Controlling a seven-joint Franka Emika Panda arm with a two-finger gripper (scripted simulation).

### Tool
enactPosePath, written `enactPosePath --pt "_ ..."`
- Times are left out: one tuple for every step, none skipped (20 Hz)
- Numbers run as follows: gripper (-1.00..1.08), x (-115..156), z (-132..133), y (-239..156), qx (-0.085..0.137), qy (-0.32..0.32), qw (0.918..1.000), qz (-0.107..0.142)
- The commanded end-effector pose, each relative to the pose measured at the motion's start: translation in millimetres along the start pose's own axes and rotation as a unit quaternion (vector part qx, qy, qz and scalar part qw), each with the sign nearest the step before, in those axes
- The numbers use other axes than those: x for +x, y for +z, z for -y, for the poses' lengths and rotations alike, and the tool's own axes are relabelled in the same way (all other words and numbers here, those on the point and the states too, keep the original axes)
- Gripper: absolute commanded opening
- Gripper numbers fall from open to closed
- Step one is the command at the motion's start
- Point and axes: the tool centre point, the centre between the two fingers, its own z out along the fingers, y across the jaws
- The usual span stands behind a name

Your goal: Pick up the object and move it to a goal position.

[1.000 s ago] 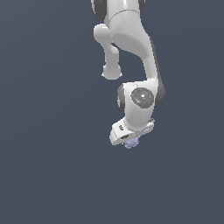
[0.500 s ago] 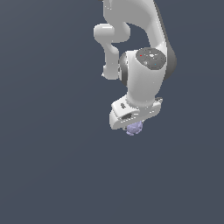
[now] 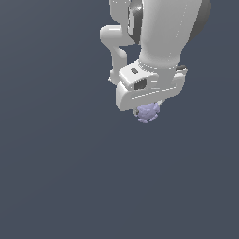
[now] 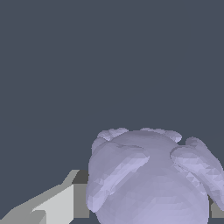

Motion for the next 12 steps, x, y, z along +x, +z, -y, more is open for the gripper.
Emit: enactPosePath --pt "-1.0 -4 1 -29 0.0 0.0 1.0 0.0" --pt "-1.0 -6 2 -40 0.0 0.0 1.0 0.0" --pt "-1.0 -7 2 -51 0.0 0.0 1.0 0.0" --pt "-1.0 -8 2 -61 0.0 0.0 1.0 0.0" --pt "-1.0 -9 3 -70 0.0 0.0 1.0 0.0" --pt "-1.0 -9 3 -78 0.0 0.0 1.0 0.0" --pt "-1.0 -10 3 -86 0.0 0.0 1.0 0.0" --pt "-1.0 -11 4 -93 0.0 0.0 1.0 0.0" --pt "-1.0 -11 4 -100 0.0 0.0 1.0 0.0" --pt "-1.0 -12 4 -105 0.0 0.0 1.0 0.0" --pt "-1.0 -12 4 -111 0.0 0.0 1.0 0.0" --pt "-1.0 -12 4 -115 0.0 0.0 1.0 0.0"
